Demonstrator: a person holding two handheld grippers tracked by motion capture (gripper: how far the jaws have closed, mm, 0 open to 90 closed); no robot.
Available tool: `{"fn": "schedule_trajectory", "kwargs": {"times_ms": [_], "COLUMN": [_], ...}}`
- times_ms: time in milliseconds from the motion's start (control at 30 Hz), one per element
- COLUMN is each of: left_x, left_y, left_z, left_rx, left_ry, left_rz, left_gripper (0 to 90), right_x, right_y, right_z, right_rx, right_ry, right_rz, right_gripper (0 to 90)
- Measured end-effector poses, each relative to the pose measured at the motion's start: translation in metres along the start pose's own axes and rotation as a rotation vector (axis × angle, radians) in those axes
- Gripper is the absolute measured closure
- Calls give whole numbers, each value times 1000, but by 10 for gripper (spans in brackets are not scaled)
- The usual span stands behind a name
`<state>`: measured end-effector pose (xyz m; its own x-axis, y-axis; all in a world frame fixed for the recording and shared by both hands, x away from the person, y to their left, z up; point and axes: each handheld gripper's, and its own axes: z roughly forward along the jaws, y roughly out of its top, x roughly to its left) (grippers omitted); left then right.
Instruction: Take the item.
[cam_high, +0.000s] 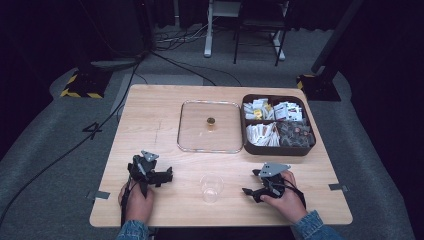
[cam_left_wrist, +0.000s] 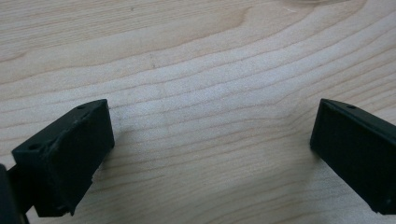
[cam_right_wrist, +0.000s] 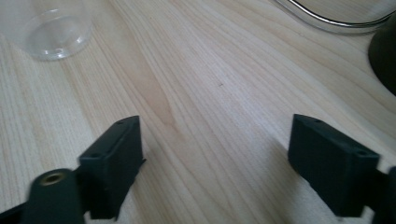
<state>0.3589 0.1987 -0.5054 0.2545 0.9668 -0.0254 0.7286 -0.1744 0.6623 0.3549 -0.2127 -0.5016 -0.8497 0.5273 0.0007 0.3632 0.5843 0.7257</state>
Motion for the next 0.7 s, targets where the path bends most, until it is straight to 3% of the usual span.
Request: {"fn": "schedule_trajectory", "kwargs": {"times_ms": [67, 167, 300, 333, 500, 700], "left_x": [0, 0, 0, 0, 0, 0], "left_y": [0, 0, 1, 1, 1, 1], "left_z": [0, 0, 0, 0, 0, 0], "left_rx": [1, 0, 2, 2, 2, 2], "left_ry": [0, 2, 1, 1, 1, 1], "left_rz": [0, -3, -3, -3, -2, -2], "left_gripper": [0, 0, 0, 0, 0, 0], "right_x": [-2, -2, -3, -4, -8, -15], "right_y": [6, 10, 21, 24, 36, 48], "right_z": [-3, -7, -21, -24, -40, -53], "right_rx": [-22, -37, -71, -81, -132, -175], "right_ry": [19, 24, 3, -4, -64, -87], "right_rz": [50, 58, 73, 72, 90, 103], "right_gripper": [240, 244, 243, 277, 279, 279]}}
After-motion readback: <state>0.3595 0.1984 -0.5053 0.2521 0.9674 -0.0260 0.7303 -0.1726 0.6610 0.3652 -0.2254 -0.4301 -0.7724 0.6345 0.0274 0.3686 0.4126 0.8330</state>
